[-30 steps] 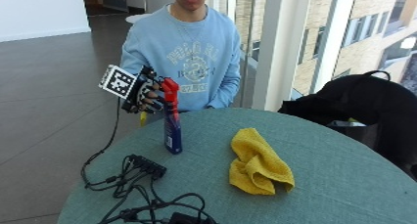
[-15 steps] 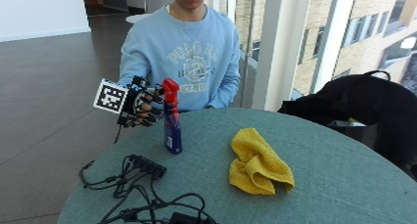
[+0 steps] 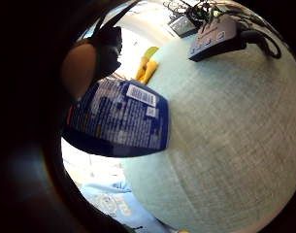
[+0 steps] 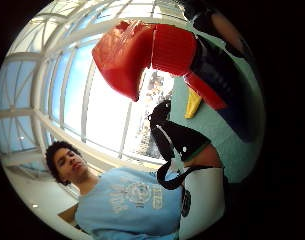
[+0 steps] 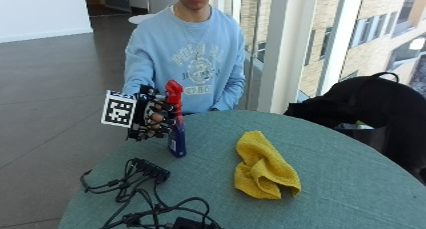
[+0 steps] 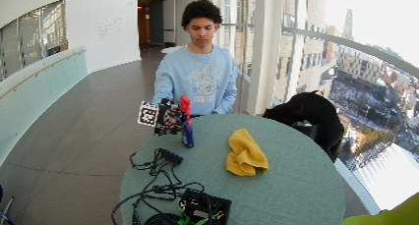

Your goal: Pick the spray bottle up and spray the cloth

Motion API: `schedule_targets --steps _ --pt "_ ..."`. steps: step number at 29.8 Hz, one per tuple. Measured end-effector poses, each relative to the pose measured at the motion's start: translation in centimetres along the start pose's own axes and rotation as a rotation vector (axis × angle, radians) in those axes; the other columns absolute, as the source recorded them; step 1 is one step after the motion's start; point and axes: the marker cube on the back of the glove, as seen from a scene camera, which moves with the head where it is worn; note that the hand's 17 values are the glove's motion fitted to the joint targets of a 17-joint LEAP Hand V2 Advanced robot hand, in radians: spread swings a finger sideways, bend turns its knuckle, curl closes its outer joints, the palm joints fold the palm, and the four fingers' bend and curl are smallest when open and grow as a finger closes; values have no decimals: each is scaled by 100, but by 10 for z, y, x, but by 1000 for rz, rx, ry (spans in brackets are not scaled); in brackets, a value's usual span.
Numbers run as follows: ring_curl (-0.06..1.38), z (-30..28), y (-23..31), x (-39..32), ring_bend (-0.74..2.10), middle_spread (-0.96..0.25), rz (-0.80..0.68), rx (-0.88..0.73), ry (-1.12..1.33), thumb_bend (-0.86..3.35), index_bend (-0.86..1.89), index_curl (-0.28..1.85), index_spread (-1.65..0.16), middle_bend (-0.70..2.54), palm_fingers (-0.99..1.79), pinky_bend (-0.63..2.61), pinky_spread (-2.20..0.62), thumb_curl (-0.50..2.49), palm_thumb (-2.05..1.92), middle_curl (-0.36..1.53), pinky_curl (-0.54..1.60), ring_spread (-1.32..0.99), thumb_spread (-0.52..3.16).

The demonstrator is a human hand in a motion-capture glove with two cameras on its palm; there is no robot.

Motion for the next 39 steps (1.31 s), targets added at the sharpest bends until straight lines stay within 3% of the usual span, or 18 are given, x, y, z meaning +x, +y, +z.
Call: schedule_targets --steps 7,12,17,26,33,39 --pt "34 11 -15 3 25 -8 -29 10 -43 -2 11 24 -39 29 67 23 20 31 66 42 35 -1 103" --pt "34 21 -24 10 24 -8 -183 53 -79 -2 11 24 -39 32 68 22 21 32 69 42 35 -1 101" --pt "33 27 -22 4 21 -9 -10 63 -125 3 18 27 -37 38 79 15 22 35 80 44 32 -2 101" --pt "37 21 -22 -4 36 -11 -2 111 -80 5 14 30 -31 35 103 18 20 43 96 44 31 -6 93" --pt "39 4 -29 -33 40 -12 -77 36 -20 1 13 32 -28 34 109 20 18 48 99 45 33 -7 86" --pt "39 -8 -44 -58 41 -12 13 -95 23 -1 13 32 -26 34 110 20 18 51 100 46 34 -6 82"
